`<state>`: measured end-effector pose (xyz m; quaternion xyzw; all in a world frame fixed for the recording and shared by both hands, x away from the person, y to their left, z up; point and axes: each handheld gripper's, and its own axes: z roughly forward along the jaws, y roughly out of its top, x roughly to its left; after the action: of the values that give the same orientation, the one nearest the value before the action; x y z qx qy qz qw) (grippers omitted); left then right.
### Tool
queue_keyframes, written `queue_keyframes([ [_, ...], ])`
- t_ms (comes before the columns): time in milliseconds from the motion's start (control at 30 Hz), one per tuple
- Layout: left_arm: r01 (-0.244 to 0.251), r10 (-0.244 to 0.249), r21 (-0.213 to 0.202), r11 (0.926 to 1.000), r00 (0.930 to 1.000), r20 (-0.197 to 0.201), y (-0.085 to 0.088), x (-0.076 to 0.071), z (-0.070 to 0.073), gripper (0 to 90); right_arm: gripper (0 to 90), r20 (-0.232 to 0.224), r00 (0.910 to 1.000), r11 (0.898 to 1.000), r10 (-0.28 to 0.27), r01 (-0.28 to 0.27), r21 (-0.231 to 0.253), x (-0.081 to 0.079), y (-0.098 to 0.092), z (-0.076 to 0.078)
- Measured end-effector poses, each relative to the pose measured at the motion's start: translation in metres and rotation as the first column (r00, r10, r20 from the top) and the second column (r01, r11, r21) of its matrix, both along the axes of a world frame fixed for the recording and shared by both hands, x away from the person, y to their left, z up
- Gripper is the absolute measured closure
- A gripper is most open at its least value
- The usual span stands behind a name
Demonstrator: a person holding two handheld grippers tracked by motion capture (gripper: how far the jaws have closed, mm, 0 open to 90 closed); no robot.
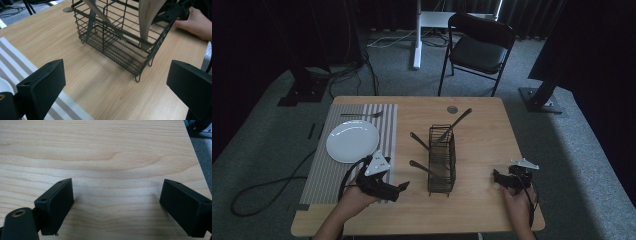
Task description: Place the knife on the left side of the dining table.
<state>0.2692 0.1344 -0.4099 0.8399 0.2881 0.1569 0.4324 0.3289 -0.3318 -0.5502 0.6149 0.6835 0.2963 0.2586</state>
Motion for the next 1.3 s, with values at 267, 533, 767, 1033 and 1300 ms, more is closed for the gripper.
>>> queue_keyframes([
  [267, 0.025, -0.025, -0.007, 0.9997, 0.9997, 0.000, -0.013, 0.005, 0.006, 3.0, 11.4, -0.001, 1.0000, 1.000, 0.000, 0.000, 0.001, 0.000, 0.000, 0.000],
  [533, 0.040, -0.040, -0.024, 0.9989, 0.9992, 0.003, -0.027, 0.007, 0.010, 10.0, 11.3, 0.000, 1.0000, 1.000, 0.000, 0.000, 0.000, 0.000, 0.000, 0.000],
  [767, 0.057, -0.057, -0.039, 0.9976, 0.9984, 0.001, -0.037, 0.009, 0.011, 20.0, 11.4, 0.000, 1.0000, 1.000, -0.001, 0.001, 0.000, 0.000, 0.000, 0.000],
  [1033, 0.058, -0.058, -0.039, 0.9976, 0.9983, -0.008, -0.045, 0.011, 0.006, 43.1, 11.4, 0.000, 1.0000, 1.000, 0.000, 0.000, 0.000, 0.000, 0.000, 0.000],
  [1300, 0.056, -0.057, -0.056, 0.9968, 0.9984, -0.007, -0.047, 0.012, 0.005, 60.7, 11.4, 0.000, 1.0000, 1.000, -0.001, 0.001, 0.000, 0.000, 0.000, 0.000],
])
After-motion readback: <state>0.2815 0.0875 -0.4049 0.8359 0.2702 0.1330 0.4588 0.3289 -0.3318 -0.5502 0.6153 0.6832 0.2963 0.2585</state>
